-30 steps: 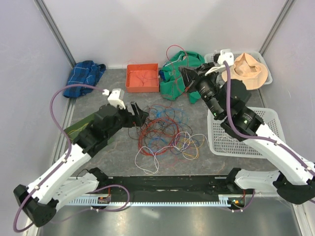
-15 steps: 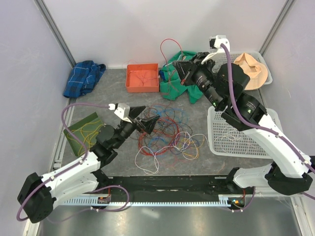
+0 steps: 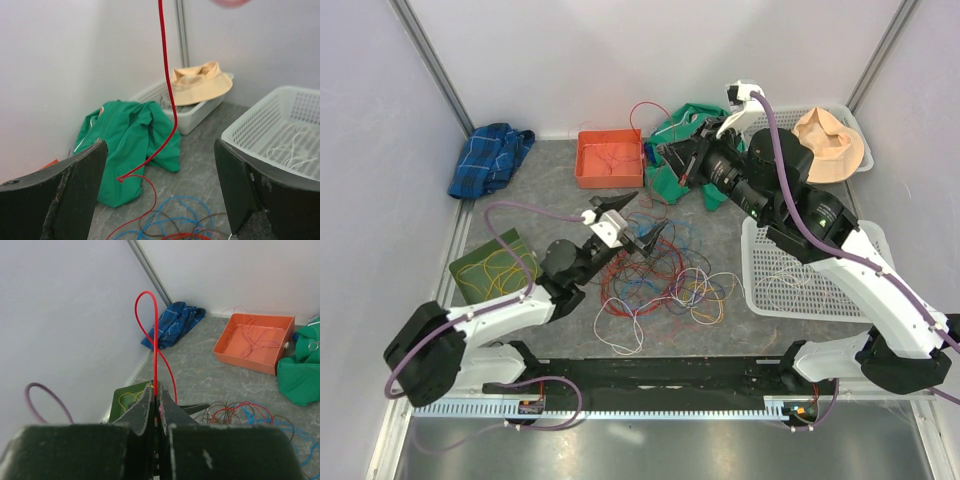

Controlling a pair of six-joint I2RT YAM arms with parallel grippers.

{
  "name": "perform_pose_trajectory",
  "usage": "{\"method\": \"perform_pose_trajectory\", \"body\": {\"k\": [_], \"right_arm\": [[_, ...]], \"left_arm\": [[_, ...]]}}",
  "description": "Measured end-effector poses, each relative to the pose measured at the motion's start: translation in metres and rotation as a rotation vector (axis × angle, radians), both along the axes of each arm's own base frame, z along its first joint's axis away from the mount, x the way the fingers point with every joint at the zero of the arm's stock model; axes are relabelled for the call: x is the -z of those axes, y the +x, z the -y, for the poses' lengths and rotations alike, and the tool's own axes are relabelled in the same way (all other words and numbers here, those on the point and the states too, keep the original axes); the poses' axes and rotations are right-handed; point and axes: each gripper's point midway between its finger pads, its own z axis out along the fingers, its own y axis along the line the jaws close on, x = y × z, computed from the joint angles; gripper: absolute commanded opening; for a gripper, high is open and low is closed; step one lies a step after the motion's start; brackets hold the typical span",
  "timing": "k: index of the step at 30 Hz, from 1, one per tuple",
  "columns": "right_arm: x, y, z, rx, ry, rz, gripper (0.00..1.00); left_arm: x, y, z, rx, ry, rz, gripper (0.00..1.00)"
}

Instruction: Untangle the cables

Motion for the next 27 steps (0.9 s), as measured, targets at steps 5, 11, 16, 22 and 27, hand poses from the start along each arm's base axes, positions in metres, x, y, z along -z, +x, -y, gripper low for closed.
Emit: {"method": "perform_pose_trajectory", "body": {"k": [5,11,16,22,27], "right_arm": [[0.000,-0.007,-0.003,-0.039,0.004,-0.019,0.00],[-0.005,-0.017,0.004,-0.055,0.008,-0.021,0.00],[-0.015,-0.026,0.019,-0.040,0.022,0.001,0.00],[-0.014,-0.028,0.030,-0.013,-0.004,0.014,0.64],[-0.003,-0.028,0.047,0.040,-0.046,0.036,0.98]], "left_arm": [[0.022,0.021,0.015,-0.028,0.075,0.009,0.83],[0.018,0.044,0.019,-0.065,0.077,0.035,0.17],[0.003,0.048,0.019,-0.081,0.056,0.070,0.02],[0.001,0.054,0.011,-0.134,0.040,0.023,0.02],[-0.039,0.092,-0.001,-0.236,0.006,-0.235,0.02]]}}
